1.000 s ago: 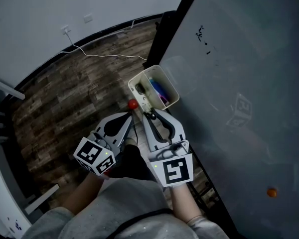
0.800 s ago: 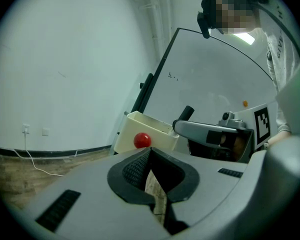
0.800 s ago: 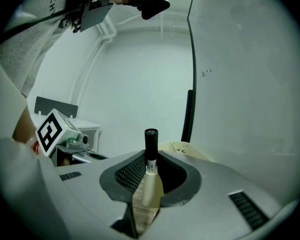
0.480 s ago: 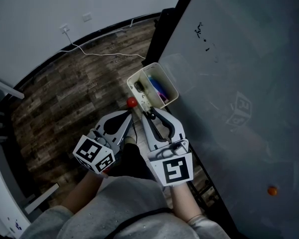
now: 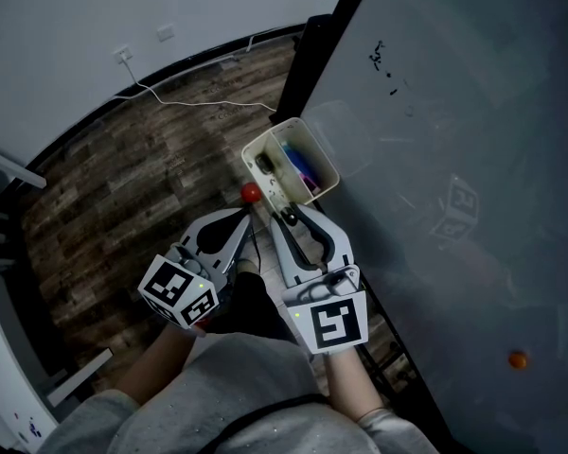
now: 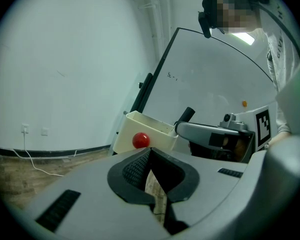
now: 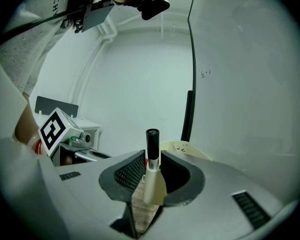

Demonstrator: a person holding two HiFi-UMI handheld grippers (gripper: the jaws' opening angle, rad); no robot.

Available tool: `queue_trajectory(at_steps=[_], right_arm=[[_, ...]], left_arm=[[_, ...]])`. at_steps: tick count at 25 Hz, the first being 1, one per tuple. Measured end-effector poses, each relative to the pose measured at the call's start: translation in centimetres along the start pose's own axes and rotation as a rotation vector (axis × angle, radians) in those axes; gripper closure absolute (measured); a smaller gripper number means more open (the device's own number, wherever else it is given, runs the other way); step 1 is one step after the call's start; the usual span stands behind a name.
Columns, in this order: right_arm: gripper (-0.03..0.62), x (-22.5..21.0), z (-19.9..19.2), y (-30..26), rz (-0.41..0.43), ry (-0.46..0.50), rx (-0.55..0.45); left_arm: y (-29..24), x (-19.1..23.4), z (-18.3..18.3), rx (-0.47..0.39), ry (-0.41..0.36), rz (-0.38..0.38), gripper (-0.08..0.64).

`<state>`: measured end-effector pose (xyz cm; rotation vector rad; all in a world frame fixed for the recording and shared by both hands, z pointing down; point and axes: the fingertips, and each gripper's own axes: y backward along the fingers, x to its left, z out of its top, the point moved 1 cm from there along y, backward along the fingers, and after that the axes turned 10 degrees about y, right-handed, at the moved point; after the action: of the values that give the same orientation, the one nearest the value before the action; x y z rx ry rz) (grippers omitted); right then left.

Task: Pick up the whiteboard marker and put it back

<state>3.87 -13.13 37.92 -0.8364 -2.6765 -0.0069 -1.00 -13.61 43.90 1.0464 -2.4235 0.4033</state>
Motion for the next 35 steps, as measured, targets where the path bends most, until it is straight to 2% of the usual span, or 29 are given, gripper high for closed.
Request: queue_trajectory(at_steps=[26, 35], right_arm=[[0.495, 1.2, -0.7, 2.9, 0.001, -0.005, 0.046], [0.528, 2.4, -0.3, 4.1, 0.007, 0.011, 0.056]], left_arm=[[1.3, -2.2, -0.1, -0.010, -0.011, -0.024, 0.549], [2.5, -3.4, 0.0, -0.020, -0.022, -0.039, 0.549]])
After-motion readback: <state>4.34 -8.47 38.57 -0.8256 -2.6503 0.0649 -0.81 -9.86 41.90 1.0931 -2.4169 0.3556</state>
